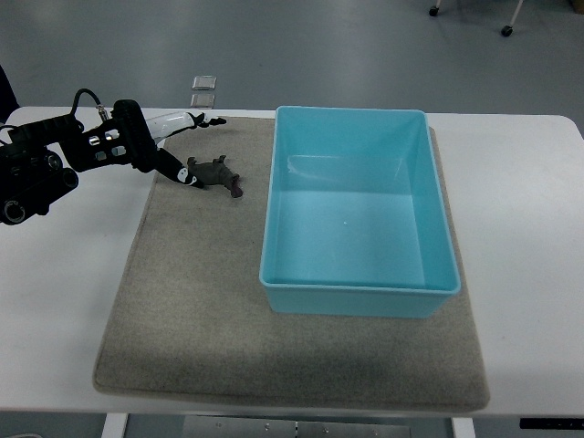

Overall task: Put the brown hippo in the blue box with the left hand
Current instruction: 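Close the left hand fingers around the brown hippo, then lift the hippo with the left hand and carry it over the box, then lower the hippo into the blue box and open the left hand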

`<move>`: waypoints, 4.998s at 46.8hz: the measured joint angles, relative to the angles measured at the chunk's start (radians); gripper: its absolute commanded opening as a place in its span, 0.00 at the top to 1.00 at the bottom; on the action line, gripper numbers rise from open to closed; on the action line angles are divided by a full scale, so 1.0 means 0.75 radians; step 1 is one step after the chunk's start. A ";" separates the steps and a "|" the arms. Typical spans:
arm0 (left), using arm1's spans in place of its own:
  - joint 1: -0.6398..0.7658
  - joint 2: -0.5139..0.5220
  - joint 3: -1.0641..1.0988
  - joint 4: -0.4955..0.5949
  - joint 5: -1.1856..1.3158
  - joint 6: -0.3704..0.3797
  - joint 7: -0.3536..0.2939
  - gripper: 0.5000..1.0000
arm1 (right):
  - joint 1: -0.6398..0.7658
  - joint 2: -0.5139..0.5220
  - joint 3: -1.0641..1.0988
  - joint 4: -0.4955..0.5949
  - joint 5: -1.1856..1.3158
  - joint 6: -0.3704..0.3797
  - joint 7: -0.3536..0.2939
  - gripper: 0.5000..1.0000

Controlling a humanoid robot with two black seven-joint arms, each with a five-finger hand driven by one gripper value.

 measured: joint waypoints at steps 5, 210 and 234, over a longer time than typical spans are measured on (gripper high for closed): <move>0.004 -0.030 0.000 0.036 0.048 0.002 0.000 0.05 | 0.000 0.000 0.000 0.000 0.000 0.000 0.000 0.13; -0.512 -0.023 0.000 -0.175 -0.065 -0.478 0.007 1.00 | 0.000 0.000 0.000 0.000 0.000 0.000 0.000 0.13; -0.402 -0.256 0.016 -0.158 -0.033 -0.433 0.019 1.00 | 0.001 0.000 0.000 0.000 0.000 0.000 0.000 0.13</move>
